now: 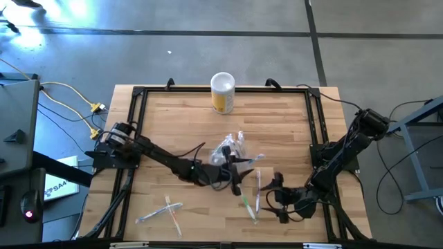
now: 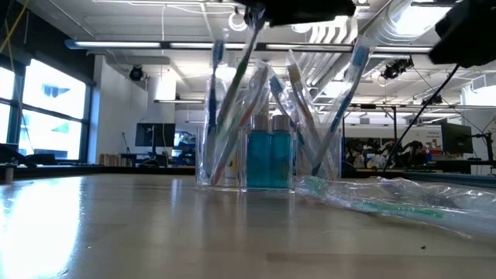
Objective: Pick & Place toothbrushing station
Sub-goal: Put the purple toothbrush into the right part of the transparent organizer
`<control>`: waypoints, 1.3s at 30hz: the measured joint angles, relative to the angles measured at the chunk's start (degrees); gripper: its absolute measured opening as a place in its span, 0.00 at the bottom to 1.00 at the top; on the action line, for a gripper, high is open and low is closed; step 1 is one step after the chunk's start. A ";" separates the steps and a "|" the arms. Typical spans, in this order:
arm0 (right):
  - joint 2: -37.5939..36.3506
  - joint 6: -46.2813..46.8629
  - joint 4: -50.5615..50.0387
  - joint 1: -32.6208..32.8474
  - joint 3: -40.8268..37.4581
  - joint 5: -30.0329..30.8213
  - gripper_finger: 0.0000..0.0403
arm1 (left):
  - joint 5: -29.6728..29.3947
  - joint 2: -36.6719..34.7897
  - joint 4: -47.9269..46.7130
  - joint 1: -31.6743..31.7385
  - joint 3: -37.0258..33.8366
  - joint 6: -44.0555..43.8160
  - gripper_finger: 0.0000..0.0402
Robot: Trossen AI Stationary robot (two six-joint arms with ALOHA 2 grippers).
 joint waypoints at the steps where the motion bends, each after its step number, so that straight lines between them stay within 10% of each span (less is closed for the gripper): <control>1: 0.00 0.12 -0.02 0.00 0.00 -2.42 0.80 | -1.36 0.00 -1.01 -0.64 0.92 1.19 0.41; 21: 0.00 2.87 1.29 0.02 0.00 -10.70 0.80 | -5.92 -0.20 -24.93 0.79 9.80 -8.35 0.41; 39: 0.00 2.85 1.28 0.02 0.00 -10.70 0.80 | 3.81 -0.20 -21.33 1.52 9.80 -10.51 0.41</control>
